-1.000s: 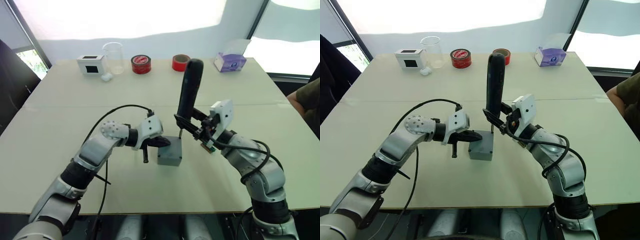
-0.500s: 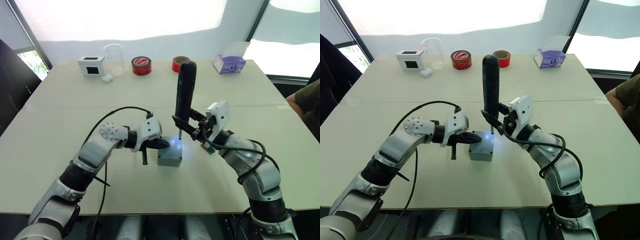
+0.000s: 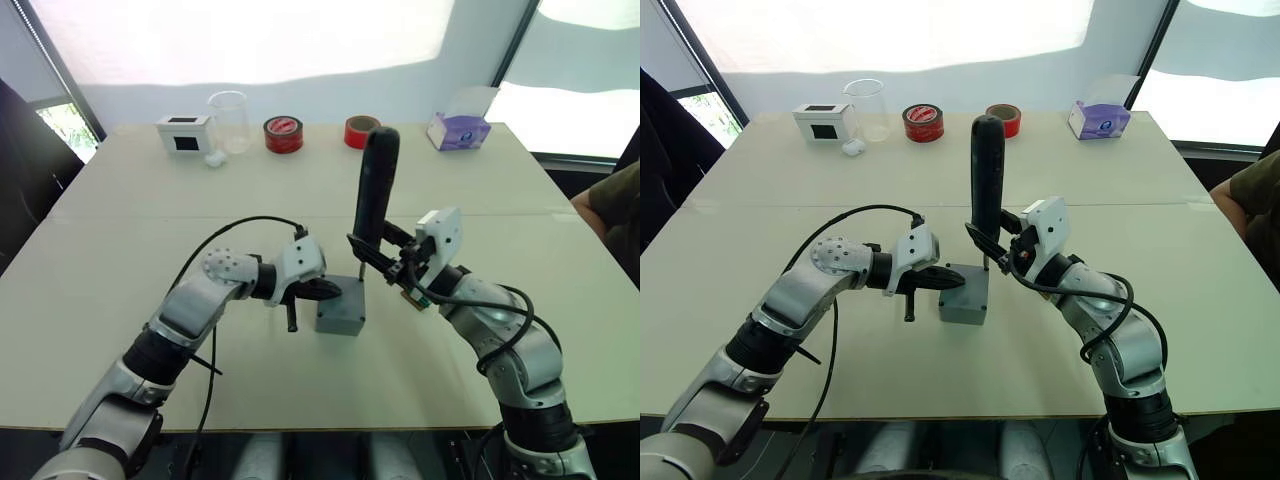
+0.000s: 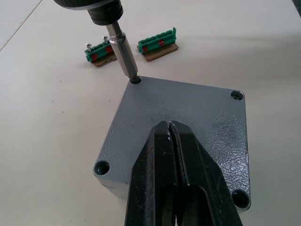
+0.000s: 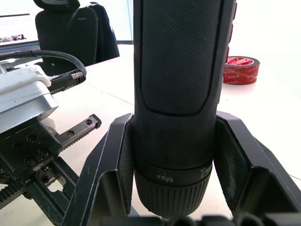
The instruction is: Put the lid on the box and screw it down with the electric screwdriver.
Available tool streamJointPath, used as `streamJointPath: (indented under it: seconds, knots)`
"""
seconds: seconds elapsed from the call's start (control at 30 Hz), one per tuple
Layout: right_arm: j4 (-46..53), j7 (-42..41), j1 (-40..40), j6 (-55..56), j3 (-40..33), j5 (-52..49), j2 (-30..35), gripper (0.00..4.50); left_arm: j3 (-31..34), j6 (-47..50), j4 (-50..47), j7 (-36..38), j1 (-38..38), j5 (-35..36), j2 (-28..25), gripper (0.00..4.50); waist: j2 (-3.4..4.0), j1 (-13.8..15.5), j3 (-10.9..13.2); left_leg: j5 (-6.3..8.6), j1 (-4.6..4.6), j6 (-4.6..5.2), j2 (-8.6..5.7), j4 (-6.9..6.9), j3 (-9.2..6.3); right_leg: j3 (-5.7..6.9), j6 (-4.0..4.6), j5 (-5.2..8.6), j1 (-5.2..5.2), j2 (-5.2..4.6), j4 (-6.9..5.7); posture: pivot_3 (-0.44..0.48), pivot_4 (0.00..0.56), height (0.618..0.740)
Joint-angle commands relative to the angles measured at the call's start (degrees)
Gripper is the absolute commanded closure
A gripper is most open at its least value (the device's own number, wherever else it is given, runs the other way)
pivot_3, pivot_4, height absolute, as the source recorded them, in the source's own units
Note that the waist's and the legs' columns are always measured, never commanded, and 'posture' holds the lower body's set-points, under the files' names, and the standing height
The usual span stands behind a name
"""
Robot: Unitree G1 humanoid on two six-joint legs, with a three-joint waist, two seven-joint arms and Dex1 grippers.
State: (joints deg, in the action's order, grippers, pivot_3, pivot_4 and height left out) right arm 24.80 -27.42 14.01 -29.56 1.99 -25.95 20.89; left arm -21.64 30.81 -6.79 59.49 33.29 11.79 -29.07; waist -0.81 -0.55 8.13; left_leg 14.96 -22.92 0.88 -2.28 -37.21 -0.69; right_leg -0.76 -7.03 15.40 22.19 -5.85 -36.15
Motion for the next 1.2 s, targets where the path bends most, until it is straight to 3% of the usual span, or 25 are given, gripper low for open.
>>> streamJointPath:
  seconds: [0.03, 0.3, 0.57, 0.8, 1.0, 1.1, 1.2]
  knots:
    - [-4.0, -0.3, -2.6, -2.6, 2.2, 1.5, 0.5, 2.72, -0.7, 0.1, 0.7, 0.0, -0.1, -0.7, 0.3, 4.50, 0.00, 0.0, 0.0, 0.00, 0.00, 0.00, 0.00, 0.00, 0.00, 0.00, 0.00, 0.00, 0.00, -0.01, 0.00, 0.000, 0.150, 0.740]
    - [-3.8, 0.0, -2.3, -1.9, 1.2, 1.0, 0.2, 2.72, -0.4, 0.1, 0.5, 0.0, -0.3, -0.8, 0.0, 4.50, 0.00, 0.0, 0.0, 0.00, 0.00, 0.00, 0.00, 0.04, 0.00, -0.01, 0.14, 0.08, 0.01, -0.07, 0.04, 0.000, 0.150, 0.740]
    - [1.5, -2.9, 1.1, -1.0, -5.7, -5.2, 2.5, 2.72, 1.6, 2.4, -1.3, 0.7, -1.8, 2.2, -0.4, 4.50, 0.05, 0.0, 0.1, 0.01, -0.17, -0.01, -0.01, 0.07, 0.00, 0.00, 0.15, 0.07, 0.17, -0.17, 0.07, 0.000, 0.150, 0.740]
    - [2.1, -0.8, 14.7, -10.5, -16.7, -18.1, 9.5, 2.72, 3.2, 3.8, -2.2, -0.7, -3.6, 4.2, 0.5, 4.50, 0.44, 0.2, 0.5, -0.03, -0.57, -0.07, -0.06, 0.04, 0.03, 0.03, 0.09, -0.05, 0.58, -0.25, 0.06, 0.000, 0.150, 0.740]
    - [-6.0, 9.7, 29.0, -22.5, -26.6, -32.9, 12.6, 2.72, 15.7, 8.9, -3.7, -6.5, -3.3, 15.7, 7.4, 4.50, 0.45, 0.0, 1.1, -0.03, -0.64, -0.06, -0.04, 0.12, 0.03, 0.05, 0.04, -0.07, 0.70, -0.26, 0.06, 0.000, 0.150, 0.740]
    - [-15.2, 13.7, 33.2, -37.3, -28.6, -40.4, 19.2, 2.72, 17.5, 11.1, -5.5, -6.7, -2.5, 17.8, 6.6, 4.50, 0.40, 0.0, 1.2, -0.05, -0.77, -0.08, -0.03, 0.09, 0.01, 0.07, 0.03, -0.07, 0.82, -0.25, 0.02, 0.000, 0.150, 0.740]
    - [-20.1, 9.8, 32.7, -41.4, -25.8, -36.1, 28.9, 2.72, 16.2, 11.5, -8.7, -4.0, -2.5, 18.3, 2.8, 4.50, 0.40, 0.2, 1.2, -0.05, -1.02, -0.08, -0.13, 0.06, 0.06, 0.10, 0.04, -0.07, 0.98, -0.36, 0.06, 0.000, 0.150, 0.740]
